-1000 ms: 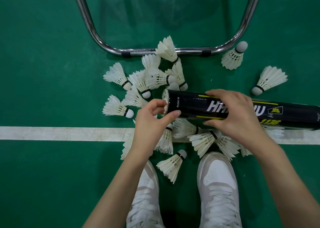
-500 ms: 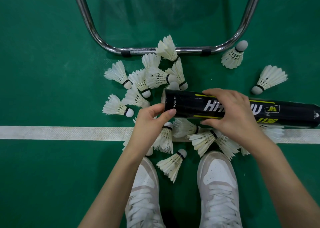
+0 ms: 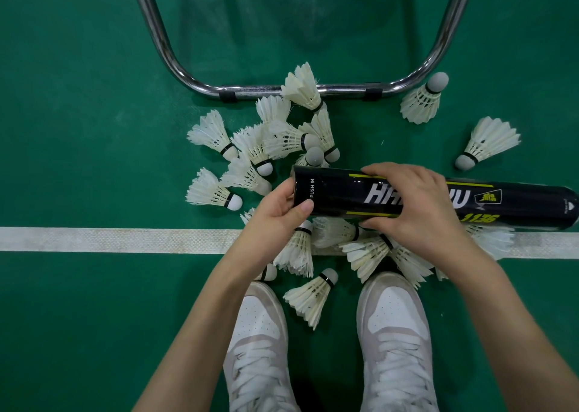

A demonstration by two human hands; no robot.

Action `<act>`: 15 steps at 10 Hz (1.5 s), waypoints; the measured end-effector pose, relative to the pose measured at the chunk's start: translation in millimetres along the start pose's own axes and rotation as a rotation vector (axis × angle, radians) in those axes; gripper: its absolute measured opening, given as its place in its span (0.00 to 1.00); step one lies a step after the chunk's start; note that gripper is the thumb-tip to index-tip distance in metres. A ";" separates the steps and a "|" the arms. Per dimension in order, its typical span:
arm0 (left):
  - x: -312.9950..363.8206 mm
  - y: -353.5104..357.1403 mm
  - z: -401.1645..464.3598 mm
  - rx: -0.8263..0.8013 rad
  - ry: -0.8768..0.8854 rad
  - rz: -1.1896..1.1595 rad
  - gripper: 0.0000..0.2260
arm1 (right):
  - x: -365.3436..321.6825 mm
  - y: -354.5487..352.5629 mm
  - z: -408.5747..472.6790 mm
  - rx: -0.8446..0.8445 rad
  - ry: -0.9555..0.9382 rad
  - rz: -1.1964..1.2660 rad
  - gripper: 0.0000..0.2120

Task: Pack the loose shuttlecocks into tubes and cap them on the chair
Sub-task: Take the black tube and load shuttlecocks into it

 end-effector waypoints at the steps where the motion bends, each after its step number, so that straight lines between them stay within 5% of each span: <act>1: 1.2 -0.2 -0.5 0.009 0.002 0.011 0.14 | -0.8 -0.5 0.6 0.010 0.001 0.008 0.35; 4: 5.1 -32.4 -6.0 0.226 0.051 0.128 0.09 | -0.8 -1.8 5.6 0.008 0.014 0.001 0.35; 6: 8.8 -76.4 -9.8 0.539 0.188 0.563 0.06 | -1.3 -1.3 5.0 0.002 0.014 -0.002 0.35; 8: -4.7 -90.5 -0.9 0.547 0.163 0.826 0.21 | -1.5 -0.7 4.7 -0.004 0.009 0.003 0.35; 10: -3.2 -89.1 1.9 0.594 0.175 0.848 0.20 | -2.3 -2.0 4.2 -0.005 0.015 0.001 0.35; 15: 34.5 -82.3 -25.2 0.682 0.271 0.401 0.07 | -1.3 -0.7 3.9 -0.008 0.015 -0.007 0.35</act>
Point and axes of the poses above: each hand's wrist, its own z-axis towards the middle knuckle, its own y-axis out of the palm, x = y × z, the point moved 6 cm from there along z, towards the middle knuckle, and after that the axes turned 9 degrees about -z, right-handed, at the moved point
